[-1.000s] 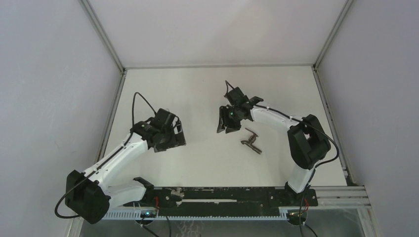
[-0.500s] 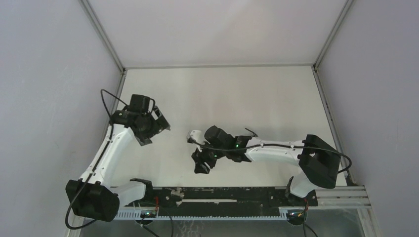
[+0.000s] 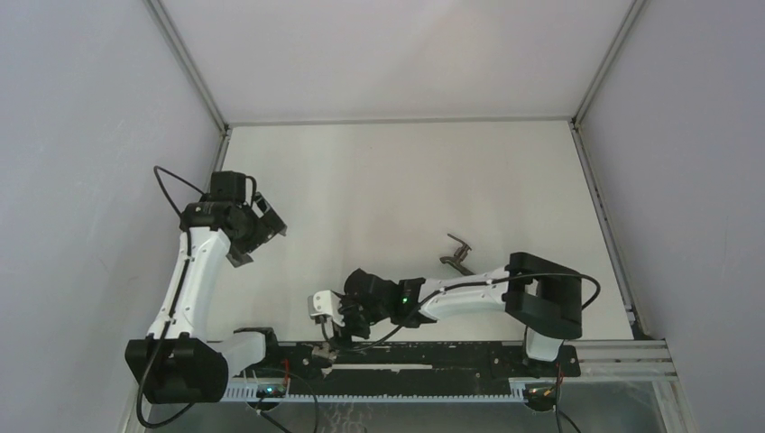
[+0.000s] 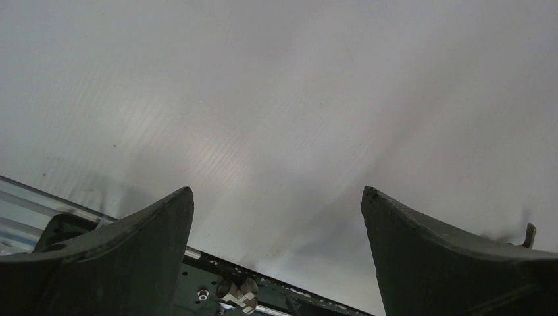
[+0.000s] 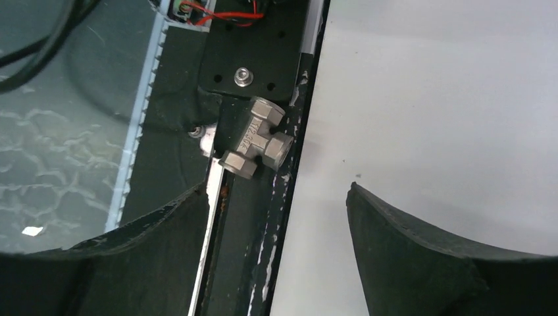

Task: Install the water faucets

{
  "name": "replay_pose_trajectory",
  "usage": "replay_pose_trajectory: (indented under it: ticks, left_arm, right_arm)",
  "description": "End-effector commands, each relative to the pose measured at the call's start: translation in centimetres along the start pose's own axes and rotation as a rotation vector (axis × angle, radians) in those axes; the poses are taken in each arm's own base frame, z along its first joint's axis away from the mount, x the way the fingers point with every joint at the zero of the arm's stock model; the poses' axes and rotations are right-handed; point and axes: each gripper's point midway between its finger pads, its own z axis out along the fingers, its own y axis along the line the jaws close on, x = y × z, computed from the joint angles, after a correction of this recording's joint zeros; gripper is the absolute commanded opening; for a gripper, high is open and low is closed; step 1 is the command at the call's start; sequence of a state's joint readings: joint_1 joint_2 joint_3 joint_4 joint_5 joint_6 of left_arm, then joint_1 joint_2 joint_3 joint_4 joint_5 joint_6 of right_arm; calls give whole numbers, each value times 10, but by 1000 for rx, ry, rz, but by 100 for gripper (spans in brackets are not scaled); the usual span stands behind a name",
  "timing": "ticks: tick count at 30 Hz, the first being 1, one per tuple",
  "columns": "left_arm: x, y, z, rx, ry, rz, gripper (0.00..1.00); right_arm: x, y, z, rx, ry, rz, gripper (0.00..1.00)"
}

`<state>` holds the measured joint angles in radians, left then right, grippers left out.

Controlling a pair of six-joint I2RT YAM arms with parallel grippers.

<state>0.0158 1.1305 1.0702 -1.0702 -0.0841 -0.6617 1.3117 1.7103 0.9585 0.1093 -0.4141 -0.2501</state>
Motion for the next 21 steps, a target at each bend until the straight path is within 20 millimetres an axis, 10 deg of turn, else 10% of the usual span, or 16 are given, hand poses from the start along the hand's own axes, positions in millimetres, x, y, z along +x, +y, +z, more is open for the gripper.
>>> replay_pose_trajectory:
  ticks: [1,21]
  left_arm:
    - [-24,2,-18,7,-94,13,100]
    - [-24,12,-19,-6,-119,51,100]
  right_arm:
    - [-33,-11,17,58,-71,-67,84]
    - [-3,-12,65,99,82,-48,91]
